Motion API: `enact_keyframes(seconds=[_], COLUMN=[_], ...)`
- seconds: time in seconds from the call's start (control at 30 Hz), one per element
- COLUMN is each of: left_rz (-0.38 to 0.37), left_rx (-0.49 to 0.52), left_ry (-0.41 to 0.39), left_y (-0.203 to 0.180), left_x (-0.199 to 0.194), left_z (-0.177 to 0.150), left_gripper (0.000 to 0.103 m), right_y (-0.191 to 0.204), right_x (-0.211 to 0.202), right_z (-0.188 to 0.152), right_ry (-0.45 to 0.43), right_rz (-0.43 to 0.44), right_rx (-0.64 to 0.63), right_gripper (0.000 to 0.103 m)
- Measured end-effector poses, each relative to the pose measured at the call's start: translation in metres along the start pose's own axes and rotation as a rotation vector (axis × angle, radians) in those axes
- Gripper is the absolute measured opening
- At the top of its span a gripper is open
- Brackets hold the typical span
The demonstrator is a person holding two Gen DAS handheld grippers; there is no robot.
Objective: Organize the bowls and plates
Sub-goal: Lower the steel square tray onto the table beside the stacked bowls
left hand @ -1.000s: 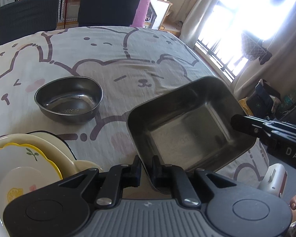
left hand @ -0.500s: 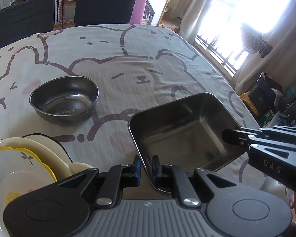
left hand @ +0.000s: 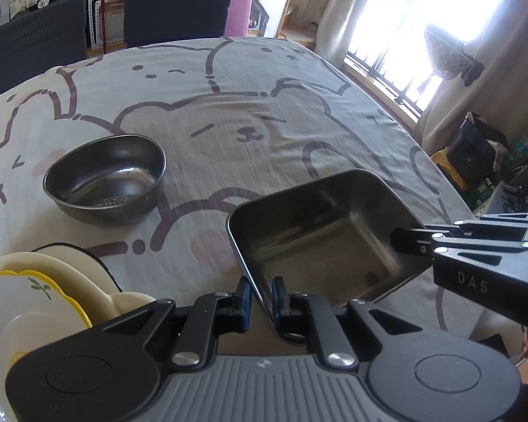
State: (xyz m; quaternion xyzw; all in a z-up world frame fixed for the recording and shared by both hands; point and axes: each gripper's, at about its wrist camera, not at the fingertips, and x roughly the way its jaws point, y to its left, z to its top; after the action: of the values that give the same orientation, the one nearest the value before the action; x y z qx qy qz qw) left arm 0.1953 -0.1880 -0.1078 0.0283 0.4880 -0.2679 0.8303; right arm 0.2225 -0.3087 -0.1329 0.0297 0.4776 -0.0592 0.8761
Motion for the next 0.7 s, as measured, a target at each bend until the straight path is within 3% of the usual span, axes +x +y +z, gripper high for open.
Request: enact_keyframes(seconds=[0.7], left_rz=[0.011], left_rx=[0.037], left_ry=[-0.003], left_y=[0.001], left_x=[0.0], left_z=[0.001], left_gripper=[0.013], right_y=[-0.009], right_x=[0.022], right_z=[-0.001], right_ry=[0.078], right_rz=[-0.031], right_rx=[0.009], right_gripper=[0.007])
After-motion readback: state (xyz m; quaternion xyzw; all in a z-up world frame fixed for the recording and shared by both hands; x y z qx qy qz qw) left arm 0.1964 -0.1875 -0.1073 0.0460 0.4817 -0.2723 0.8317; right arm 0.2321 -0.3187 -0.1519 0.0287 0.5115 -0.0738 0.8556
